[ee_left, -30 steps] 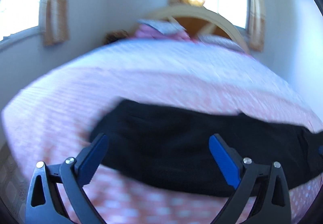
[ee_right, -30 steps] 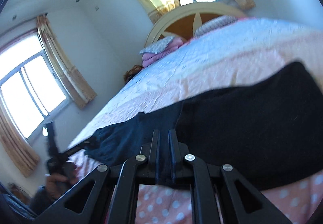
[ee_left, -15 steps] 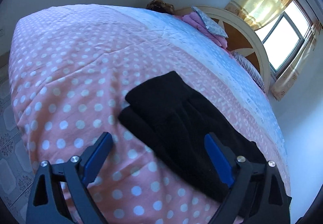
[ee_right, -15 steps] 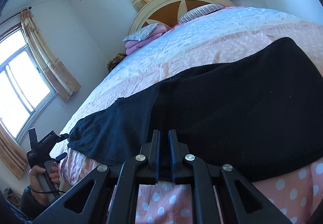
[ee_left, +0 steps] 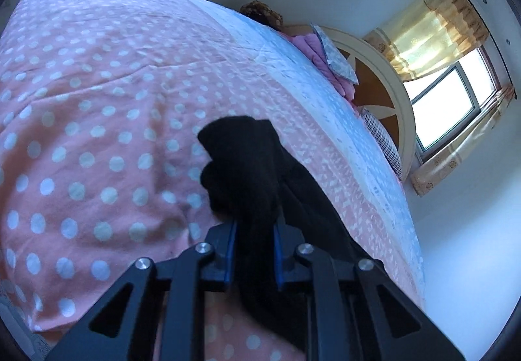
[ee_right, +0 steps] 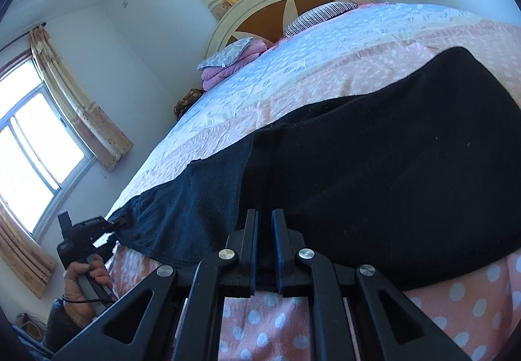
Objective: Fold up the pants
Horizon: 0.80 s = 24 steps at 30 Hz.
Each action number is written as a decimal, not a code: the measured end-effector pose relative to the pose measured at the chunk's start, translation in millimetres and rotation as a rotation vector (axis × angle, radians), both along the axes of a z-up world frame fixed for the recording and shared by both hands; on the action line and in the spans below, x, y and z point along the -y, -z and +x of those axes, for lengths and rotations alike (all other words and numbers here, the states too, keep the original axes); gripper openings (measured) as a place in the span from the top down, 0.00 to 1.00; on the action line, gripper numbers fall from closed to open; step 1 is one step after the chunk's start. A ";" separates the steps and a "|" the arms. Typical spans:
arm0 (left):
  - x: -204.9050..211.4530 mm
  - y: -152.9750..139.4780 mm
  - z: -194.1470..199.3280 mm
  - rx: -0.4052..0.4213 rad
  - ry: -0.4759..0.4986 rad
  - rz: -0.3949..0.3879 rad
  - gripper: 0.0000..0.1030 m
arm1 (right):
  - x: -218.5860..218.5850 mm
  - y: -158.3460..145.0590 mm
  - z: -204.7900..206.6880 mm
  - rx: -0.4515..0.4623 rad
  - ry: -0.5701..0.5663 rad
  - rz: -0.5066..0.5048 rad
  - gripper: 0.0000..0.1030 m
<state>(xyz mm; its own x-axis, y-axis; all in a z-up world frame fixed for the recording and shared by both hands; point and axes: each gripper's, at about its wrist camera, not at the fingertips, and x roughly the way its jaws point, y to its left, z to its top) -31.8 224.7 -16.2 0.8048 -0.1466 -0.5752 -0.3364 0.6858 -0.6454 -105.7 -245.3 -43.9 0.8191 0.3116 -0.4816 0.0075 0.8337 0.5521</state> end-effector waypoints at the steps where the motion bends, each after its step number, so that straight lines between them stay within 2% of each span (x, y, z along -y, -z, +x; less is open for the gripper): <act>1: 1.4 -1.0 -1.2 0.002 0.002 0.014 0.81 | 0.8 0.1 -0.1 -0.002 0.001 0.007 0.91; 8: 23.1 -36.4 -1.4 0.062 0.028 0.194 0.82 | -3.9 -5.2 -2.6 0.004 0.003 -0.018 0.91; 11: 55.1 -68.3 1.5 0.147 0.125 0.339 0.83 | 3.2 -11.9 -6.1 0.022 0.037 -0.012 0.91; 14: 108.3 -104.0 -6.5 0.281 0.279 0.472 0.83 | 15.9 -22.1 -9.9 0.045 0.062 -0.022 0.91; 17: 163.3 -126.1 -20.2 0.408 0.452 0.558 0.83 | 37.5 -31.9 -16.4 0.071 0.098 -0.006 0.91; 20: 227.6 -130.7 -37.6 0.502 0.677 0.556 0.83 | 62.7 -32.2 -23.2 0.071 0.145 0.043 0.91; 24: 298.1 -109.6 -54.4 0.527 0.904 0.548 0.83 | 84.6 -27.3 -27.8 0.067 0.173 0.101 0.91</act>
<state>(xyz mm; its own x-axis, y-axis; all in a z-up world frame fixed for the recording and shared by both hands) -86.1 -73.4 93.3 0.6924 -0.6214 -0.3666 0.6330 0.7670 -0.1045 -133.5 -330.0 -16.7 0.8938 0.2079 -0.3973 0.1056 0.7635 0.6371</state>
